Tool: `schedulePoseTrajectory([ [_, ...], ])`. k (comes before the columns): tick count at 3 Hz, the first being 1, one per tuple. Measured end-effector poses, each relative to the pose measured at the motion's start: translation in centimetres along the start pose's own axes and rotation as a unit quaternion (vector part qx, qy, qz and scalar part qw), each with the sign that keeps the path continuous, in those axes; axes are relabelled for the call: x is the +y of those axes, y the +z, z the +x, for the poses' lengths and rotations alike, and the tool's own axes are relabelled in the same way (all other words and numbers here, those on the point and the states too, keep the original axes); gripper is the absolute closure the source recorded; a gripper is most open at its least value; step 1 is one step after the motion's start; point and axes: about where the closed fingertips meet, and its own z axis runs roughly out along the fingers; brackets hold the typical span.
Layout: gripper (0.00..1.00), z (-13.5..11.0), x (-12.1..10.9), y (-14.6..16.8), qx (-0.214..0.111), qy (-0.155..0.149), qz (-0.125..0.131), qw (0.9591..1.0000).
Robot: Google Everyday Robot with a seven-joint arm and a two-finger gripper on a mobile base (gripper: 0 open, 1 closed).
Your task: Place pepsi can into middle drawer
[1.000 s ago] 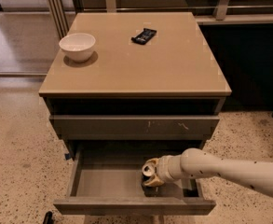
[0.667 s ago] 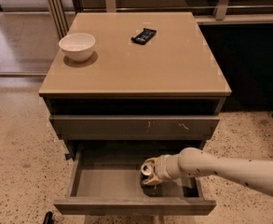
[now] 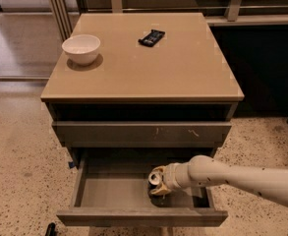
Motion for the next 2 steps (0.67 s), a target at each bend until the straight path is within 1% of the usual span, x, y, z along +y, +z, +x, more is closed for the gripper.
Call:
schedulePoseTrajectory([
  [2,0.17,0.05,-0.14,0.05,0.001,0.001,0.002,1.0],
])
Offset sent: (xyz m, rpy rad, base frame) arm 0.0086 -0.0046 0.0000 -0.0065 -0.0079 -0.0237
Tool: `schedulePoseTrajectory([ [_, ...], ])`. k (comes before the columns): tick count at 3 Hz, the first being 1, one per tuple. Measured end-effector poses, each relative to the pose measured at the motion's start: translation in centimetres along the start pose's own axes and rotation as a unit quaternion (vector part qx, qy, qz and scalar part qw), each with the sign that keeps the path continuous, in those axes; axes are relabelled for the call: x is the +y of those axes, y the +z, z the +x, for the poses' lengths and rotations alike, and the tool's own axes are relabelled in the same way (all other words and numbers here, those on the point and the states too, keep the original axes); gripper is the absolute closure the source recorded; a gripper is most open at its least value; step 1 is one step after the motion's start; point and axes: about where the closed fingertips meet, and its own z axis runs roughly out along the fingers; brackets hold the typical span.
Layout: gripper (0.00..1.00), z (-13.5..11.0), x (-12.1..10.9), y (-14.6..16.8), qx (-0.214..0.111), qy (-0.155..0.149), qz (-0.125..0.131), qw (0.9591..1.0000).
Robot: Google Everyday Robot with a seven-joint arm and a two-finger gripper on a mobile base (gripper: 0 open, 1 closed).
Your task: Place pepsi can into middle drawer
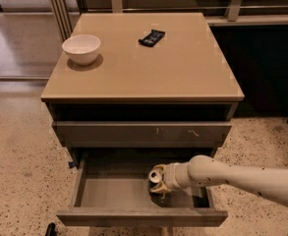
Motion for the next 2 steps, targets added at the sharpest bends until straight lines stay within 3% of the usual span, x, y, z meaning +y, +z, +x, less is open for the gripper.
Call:
schedulePoseTrajectory([
  [1,0.0,-0.06,-2.23,1.16,-0.003,0.005,-0.002,1.0],
  [2,0.0,-0.08,-2.44,1.21,-0.004,0.005,-0.001,1.0],
])
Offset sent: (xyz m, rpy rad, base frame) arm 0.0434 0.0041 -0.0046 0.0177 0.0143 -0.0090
